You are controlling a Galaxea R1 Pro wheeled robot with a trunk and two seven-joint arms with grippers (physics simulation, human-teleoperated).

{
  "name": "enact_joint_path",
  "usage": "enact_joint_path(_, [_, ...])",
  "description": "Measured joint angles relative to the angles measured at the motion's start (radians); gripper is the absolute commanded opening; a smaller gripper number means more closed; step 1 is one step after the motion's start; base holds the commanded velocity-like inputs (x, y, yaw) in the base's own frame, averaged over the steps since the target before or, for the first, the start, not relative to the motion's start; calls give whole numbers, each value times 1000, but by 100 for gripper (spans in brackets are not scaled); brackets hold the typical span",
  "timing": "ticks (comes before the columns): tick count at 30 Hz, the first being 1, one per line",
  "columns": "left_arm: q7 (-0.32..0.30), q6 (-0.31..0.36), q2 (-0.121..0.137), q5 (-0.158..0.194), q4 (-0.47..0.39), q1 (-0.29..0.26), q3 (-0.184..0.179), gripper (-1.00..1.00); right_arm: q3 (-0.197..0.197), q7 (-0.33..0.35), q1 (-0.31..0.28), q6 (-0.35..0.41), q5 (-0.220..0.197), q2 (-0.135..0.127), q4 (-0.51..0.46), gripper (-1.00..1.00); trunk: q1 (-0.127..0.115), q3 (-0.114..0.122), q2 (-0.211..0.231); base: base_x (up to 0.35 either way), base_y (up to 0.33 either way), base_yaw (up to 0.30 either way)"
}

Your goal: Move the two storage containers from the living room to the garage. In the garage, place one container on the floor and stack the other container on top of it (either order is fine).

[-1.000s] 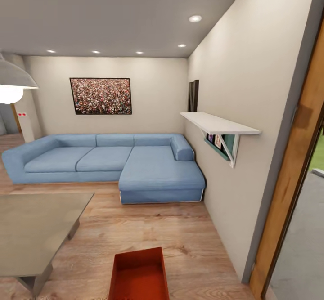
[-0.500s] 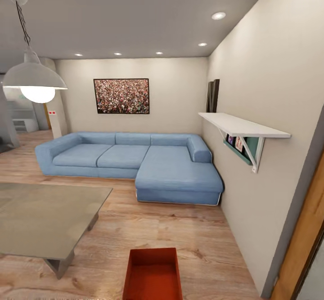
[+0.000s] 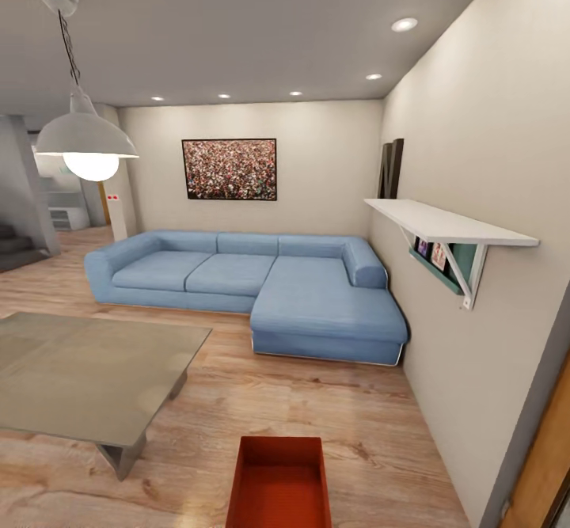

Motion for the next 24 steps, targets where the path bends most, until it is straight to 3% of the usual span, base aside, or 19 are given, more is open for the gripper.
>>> enact_joint_path(6, [-1,0,1,1,0,0,0,100,0,4,0,0,1,0,0,100,0,0,0,95,0,1])
enact_joint_path(24, [0,0,3,2,0,0,0,100,1,1,0,0,2,2,0,100,-1,0,0,302,0,0])
